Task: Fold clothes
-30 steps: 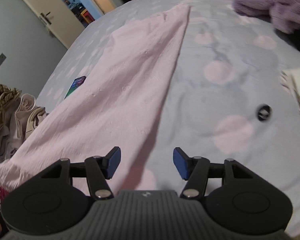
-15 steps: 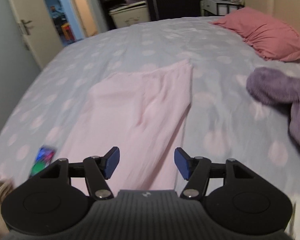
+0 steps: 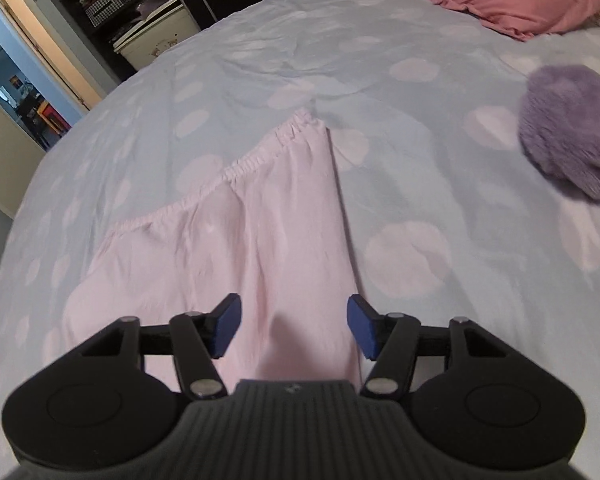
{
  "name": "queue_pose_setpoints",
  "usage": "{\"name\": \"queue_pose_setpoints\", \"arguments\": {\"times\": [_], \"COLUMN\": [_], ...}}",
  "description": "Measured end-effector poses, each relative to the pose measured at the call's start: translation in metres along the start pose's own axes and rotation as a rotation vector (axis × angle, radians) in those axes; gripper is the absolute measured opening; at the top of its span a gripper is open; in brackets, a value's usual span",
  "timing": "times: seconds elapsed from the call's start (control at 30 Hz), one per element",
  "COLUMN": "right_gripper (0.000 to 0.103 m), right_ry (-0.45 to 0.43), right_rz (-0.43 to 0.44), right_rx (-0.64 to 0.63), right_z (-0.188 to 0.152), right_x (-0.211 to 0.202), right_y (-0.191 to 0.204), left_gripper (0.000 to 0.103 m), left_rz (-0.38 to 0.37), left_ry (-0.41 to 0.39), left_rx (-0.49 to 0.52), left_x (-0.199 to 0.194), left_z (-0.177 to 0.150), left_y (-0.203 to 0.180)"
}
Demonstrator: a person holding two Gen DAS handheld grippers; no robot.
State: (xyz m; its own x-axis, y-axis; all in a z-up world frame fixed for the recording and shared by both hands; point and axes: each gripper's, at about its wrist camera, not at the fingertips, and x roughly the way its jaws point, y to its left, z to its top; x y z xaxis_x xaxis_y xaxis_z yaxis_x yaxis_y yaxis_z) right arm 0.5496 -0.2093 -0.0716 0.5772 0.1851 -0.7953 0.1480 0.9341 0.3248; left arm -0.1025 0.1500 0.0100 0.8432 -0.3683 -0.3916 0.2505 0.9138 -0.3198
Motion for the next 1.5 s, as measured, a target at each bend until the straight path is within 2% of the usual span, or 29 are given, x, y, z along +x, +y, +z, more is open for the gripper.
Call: {"name": "queue_pose_setpoints", "arguments": {"times": [0.07,0.2,0.23,0.27,0.3,0.43,0.57,0.9,1.13,1.33,1.4,1.43,1.47,1.5], "right_gripper": [0.051,0.045,0.034,0.018,0.013,0.007,0.001,0.0,0.0,0.001,0.013,0.035,0.045,0.044], "right_ry": [-0.002,0.006,0.008,0.01,0.012,0.002,-0.009,-0.056,-0.09,-0.016,-0.001,-0.005,-0.013,-0.013], "right_rz": [-0.031,-0.089,-0.103,-0.121,-0.142,-0.212,-0.197,-0.024,0.099,0.206,0.181,0.181,0.188,0.198], "right_rx": [-0.017,-0.066,-0.082,-0.098,-0.115,-0.167,-0.164,-0.276,-0.358,-0.472,-0.477,-0.469,-0.456,-0.444], "right_z": [0.005,0.01,0.01,0.01,0.01,0.011,0.015,0.012,0.01,-0.04,-0.055,-0.06,-0.065,-0.068], "right_x": [0.013,0.033,0.036,0.037,0.038,0.034,0.027,-0.006,-0.03,-0.014,-0.006,-0.007,-0.011,-0.019], "right_y": [0.006,0.015,0.018,0.019,0.019,0.02,0.016,0.108,0.175,0.26,0.269,0.267,0.261,0.251], "left_gripper": [0.0,0.0,0.0,0.0,0.0,0.0,0.0,0.0,0.0,0.0,0.0,0.0,0.0,0.0], "left_rz": [-0.008,-0.003,0.002,0.008,0.014,0.017,0.02,0.009,0.014,0.034,0.042,0.049,0.063,0.082], "left_ry": [-0.017,-0.013,-0.012,-0.012,-0.011,-0.033,-0.039,-0.008,-0.021,-0.019,-0.02,-0.013,0.009,0.038], "left_rx": [-0.007,-0.018,-0.022,-0.026,-0.03,-0.064,-0.09,-0.13,-0.153,-0.166,-0.166,-0.166,-0.17,-0.175], "left_x": [0.0,0.001,0.0,-0.001,-0.002,-0.014,-0.02,-0.021,-0.033,-0.042,-0.043,-0.043,-0.041,-0.038], "left_z": [0.002,0.0,0.0,-0.001,-0.001,-0.003,-0.004,-0.009,-0.011,-0.012,-0.013,-0.013,-0.014,-0.016], "left_y": [0.001,0.003,0.004,0.005,0.006,0.011,0.015,0.021,0.019,0.019,0.02,0.021,0.022,0.024]}}
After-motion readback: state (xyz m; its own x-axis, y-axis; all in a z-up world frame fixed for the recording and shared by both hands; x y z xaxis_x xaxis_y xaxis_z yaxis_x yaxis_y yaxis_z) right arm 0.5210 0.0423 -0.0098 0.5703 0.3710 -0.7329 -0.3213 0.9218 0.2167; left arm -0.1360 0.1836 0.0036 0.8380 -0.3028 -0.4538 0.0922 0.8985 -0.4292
